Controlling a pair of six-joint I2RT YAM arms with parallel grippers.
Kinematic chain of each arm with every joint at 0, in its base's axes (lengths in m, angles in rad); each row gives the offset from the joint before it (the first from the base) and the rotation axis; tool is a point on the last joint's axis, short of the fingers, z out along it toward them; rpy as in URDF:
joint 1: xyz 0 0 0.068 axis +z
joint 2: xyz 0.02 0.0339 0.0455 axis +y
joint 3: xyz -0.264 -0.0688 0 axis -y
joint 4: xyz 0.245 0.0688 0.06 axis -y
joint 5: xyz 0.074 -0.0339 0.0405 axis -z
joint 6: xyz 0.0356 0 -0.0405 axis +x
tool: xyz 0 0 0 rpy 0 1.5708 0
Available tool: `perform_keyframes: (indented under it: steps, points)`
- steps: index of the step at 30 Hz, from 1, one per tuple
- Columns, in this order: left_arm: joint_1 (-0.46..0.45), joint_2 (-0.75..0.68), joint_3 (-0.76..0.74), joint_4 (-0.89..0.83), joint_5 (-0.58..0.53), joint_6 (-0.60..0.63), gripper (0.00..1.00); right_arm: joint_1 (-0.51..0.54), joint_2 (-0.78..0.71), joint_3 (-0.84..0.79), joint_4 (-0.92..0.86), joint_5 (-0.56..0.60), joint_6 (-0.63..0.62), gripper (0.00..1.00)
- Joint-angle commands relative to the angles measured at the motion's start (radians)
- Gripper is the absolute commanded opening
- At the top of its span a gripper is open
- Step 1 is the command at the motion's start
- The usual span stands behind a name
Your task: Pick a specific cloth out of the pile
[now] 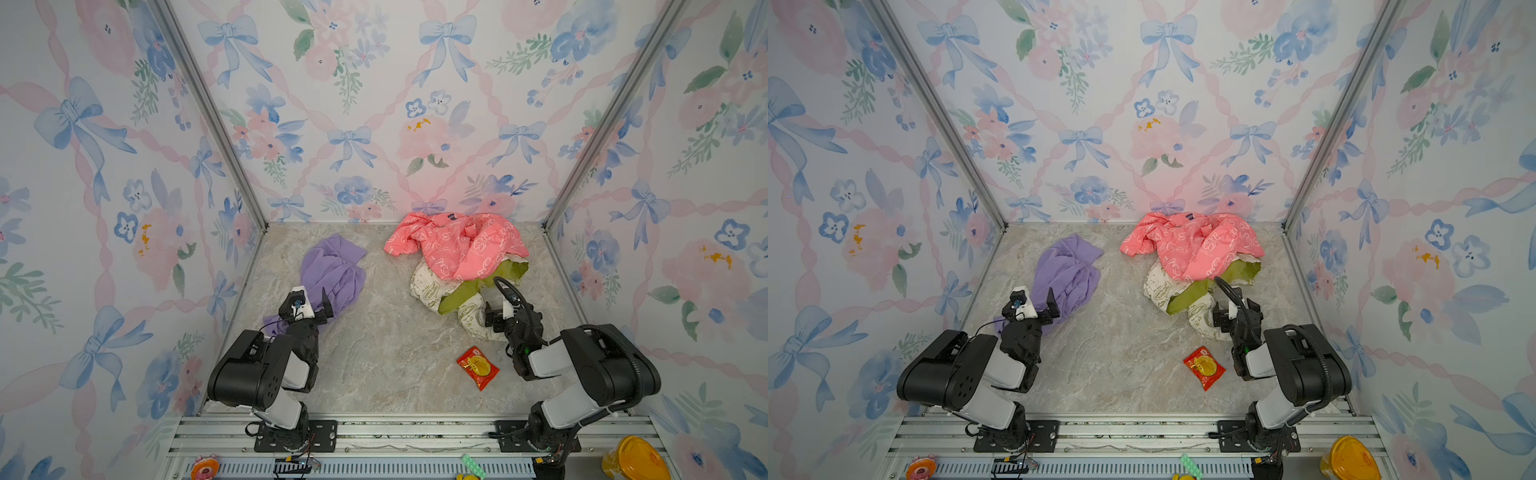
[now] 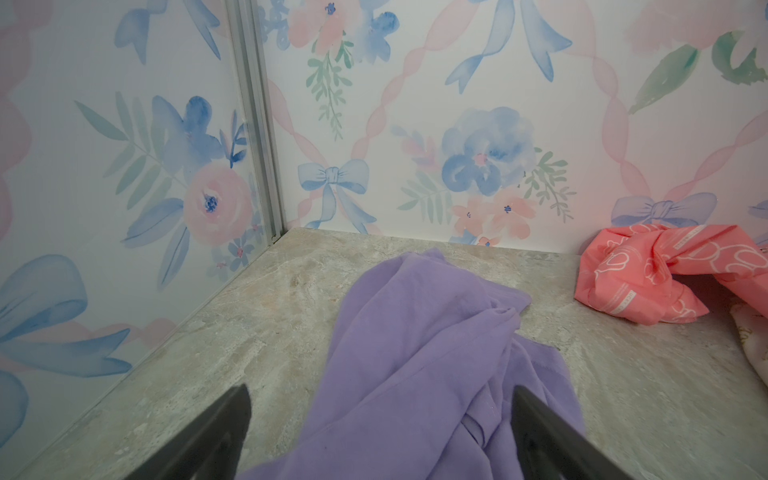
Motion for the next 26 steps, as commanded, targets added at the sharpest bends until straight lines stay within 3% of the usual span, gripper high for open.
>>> perform_keyframes:
  steps: [1, 6, 11, 26]
  points:
    - [0.003, 0.000, 0.020, -0.042, -0.009, 0.017, 0.98, -0.018, -0.041, 0.073, -0.025, -0.050, 0.039, 0.97]
    - [-0.015, 0.003, 0.033, -0.059, -0.080, 0.014, 0.98, -0.063, -0.043, 0.157, -0.180, -0.096, 0.081, 0.97]
    - [-0.013, 0.001, 0.079, -0.150, -0.092, 0.003, 0.98, -0.089, -0.038, 0.171, -0.201, -0.136, 0.102, 0.97]
    - [-0.007, -0.001, 0.082, -0.158, -0.079, -0.002, 0.98, -0.091, -0.037, 0.173, -0.202, -0.136, 0.108, 0.97]
